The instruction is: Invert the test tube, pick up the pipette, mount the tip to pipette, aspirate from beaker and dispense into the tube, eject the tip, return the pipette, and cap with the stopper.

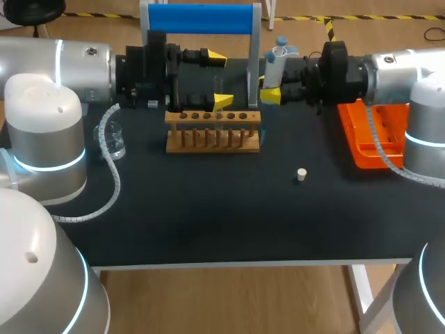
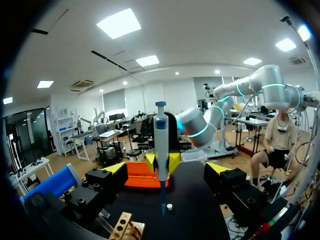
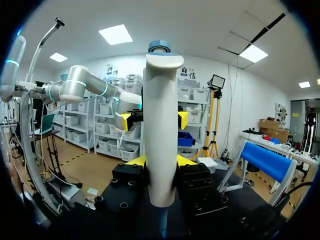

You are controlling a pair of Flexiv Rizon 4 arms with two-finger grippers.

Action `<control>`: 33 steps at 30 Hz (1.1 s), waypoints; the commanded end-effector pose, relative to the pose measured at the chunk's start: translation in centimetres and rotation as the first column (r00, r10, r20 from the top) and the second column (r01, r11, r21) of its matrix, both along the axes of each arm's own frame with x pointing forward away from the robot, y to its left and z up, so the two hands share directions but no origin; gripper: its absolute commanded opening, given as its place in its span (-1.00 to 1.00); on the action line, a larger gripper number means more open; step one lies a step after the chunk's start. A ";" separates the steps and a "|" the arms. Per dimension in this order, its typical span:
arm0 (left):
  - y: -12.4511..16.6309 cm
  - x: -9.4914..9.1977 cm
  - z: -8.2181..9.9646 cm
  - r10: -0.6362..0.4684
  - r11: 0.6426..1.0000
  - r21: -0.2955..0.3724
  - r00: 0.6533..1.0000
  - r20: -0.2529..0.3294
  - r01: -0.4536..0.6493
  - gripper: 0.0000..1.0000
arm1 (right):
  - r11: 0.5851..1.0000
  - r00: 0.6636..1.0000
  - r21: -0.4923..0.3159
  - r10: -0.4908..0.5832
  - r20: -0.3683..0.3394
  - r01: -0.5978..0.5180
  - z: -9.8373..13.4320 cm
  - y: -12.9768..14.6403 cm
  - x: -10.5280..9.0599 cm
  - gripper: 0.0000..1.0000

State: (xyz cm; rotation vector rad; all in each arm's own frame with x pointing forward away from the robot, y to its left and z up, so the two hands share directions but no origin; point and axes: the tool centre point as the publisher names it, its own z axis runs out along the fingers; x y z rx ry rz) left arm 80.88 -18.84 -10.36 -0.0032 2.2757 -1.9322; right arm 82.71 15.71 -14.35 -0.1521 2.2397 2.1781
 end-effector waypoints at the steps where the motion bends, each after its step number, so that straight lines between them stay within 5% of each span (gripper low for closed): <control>1: -0.1 0.0 -0.1 0.001 1.000 -0.002 1.000 0.002 -0.001 1.00 | 1.000 1.000 -0.002 0.001 0.000 -0.001 0.1 -0.1 0.0 -1.00; 11: -0.1 0.0 -0.1 0.001 1.000 -0.002 1.000 0.002 -0.001 1.00 | 1.000 1.000 0.009 -0.008 -0.005 0.008 0.8 -1.7 -0.2 -1.00; 23: -0.1 0.0 -0.1 0.001 1.000 -0.002 1.000 0.002 -0.001 1.00 | 1.000 1.000 -0.001 -0.006 -0.009 0.006 2.2 -9.0 -1.0 -1.00; 33: -0.1 0.0 -0.1 0.001 1.000 -0.002 1.000 0.002 -0.001 1.00 | 0.999 0.999 0.031 0.017 -0.033 -0.016 2.8 -15.3 1.1 -1.00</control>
